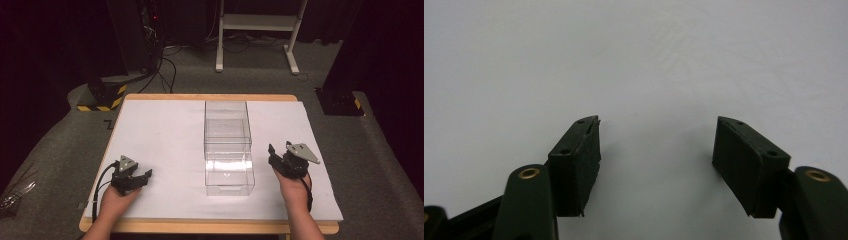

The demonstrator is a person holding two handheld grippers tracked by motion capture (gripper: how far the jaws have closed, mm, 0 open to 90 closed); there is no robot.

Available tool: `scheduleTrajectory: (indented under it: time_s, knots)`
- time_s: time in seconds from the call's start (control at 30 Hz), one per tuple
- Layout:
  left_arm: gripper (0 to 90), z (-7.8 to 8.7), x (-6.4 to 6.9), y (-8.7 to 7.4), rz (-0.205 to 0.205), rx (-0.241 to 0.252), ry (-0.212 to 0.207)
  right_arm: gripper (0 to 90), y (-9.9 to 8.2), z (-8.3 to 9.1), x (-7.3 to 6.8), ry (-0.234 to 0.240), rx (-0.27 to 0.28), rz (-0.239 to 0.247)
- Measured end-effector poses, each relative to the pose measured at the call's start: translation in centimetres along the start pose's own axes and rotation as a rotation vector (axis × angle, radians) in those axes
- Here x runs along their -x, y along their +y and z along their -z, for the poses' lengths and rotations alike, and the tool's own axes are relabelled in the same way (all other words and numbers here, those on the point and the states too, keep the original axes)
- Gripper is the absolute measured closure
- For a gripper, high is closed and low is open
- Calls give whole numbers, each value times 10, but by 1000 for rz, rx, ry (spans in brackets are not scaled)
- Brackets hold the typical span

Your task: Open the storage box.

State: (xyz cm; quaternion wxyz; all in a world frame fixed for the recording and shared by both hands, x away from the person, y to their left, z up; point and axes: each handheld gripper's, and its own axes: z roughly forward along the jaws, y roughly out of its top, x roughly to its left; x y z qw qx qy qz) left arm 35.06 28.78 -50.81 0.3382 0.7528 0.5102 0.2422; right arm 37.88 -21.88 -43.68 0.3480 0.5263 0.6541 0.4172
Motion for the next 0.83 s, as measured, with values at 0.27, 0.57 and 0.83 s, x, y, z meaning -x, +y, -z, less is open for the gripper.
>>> scheduleTrajectory:
  time_s: [0.27, 0.57, 0.83]
  knots:
    - [358, 0, 0, 0, 1, 1, 1, 365, -38, -16, 21, -11, -114, -14]
    - [358, 0, 0, 0, 2, 1, 1, 342, -59, -22, 24, 7, -210, 2]
    - [359, 0, 1, 0, 5, 1, 3, 342, -60, -22, 28, 25, -209, -32]
